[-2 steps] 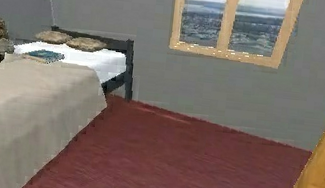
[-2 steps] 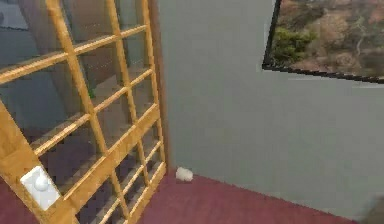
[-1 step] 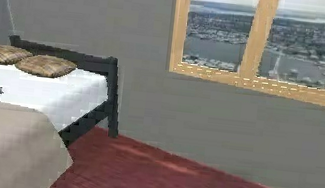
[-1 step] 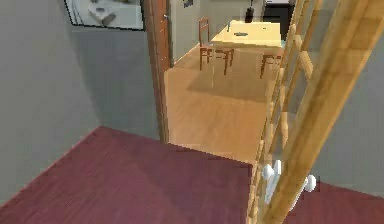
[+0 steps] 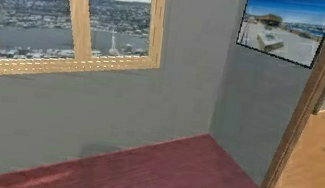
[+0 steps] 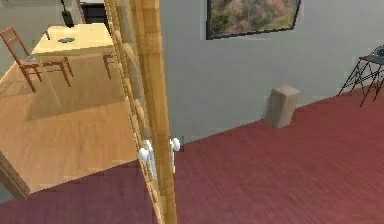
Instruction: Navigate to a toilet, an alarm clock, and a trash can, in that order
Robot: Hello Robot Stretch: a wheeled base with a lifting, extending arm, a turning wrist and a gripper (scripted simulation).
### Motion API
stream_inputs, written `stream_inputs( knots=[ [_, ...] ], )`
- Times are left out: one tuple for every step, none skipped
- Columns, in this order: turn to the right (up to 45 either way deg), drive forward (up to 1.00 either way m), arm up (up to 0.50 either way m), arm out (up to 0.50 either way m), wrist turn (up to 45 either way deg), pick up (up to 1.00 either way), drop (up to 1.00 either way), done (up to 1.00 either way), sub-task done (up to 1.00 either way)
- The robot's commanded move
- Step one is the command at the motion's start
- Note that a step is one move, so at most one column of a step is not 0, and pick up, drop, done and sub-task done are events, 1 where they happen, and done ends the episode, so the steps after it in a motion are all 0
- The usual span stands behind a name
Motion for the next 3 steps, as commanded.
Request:
stream_inputs(
  knots=[
    [12.0,0.00,0.00,0.00,0.0,0.00,0.00,0.00,0.00],
    [3.0,0.00,0.00,0.00,0.0,0.00,0.00,0.00,0.00],
    [0.0,0.15,0.00,0.00,0.0,0.00,0.00,0.00,0.00]
  ],
)
